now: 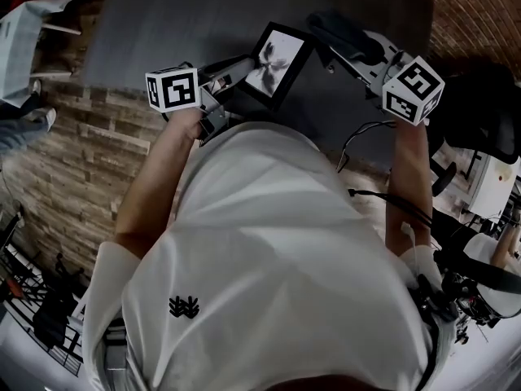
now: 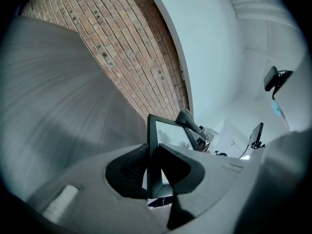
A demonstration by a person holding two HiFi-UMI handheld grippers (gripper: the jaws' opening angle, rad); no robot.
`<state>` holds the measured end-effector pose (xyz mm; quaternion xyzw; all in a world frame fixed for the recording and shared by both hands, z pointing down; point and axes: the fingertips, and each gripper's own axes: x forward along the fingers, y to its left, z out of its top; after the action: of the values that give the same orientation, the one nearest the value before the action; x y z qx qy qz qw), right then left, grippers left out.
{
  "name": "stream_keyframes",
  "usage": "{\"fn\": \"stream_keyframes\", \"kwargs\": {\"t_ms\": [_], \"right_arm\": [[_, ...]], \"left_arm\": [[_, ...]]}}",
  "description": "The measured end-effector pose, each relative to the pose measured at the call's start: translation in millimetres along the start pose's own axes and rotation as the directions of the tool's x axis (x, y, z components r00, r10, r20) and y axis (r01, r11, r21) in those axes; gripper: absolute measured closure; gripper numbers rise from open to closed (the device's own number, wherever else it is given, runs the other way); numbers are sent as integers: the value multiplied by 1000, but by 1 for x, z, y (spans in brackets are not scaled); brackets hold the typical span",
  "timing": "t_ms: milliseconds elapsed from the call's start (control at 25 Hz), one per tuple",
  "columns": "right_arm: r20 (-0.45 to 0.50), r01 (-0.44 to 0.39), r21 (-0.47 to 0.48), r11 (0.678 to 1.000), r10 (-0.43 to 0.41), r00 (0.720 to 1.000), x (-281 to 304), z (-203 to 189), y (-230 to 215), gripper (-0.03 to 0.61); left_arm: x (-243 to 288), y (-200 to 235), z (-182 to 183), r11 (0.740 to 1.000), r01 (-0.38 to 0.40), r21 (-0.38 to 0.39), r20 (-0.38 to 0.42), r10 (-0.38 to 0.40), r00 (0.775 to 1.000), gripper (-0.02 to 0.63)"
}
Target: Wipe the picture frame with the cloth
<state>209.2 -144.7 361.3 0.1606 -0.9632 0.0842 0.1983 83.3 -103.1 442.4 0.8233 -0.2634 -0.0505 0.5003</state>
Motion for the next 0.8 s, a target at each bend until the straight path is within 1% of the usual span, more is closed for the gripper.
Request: {"fn": "stream_keyframes", "kwargs": {"t_ms": [240,400,600,800], "right_arm": [[-6,74,-72,995,-74,997,-11,2,4,489],[8,116,-85,990,-115,993,-20,3,4,489],[-6,100,-99,990,-101,995,-15,3,5,489],[-16,73,-108,991,-75,997,-2,-2,19,489]], "left_arm": [[3,1,0,1000,-14,-9,2,14,1000,538],[5,2,-1,1000,-24,-16,-1,24,1000,538],[13,5,13,999,-44,-31,9,44,999,538],[13,13,20,997,-57,-44,18,58,998,538]]}}
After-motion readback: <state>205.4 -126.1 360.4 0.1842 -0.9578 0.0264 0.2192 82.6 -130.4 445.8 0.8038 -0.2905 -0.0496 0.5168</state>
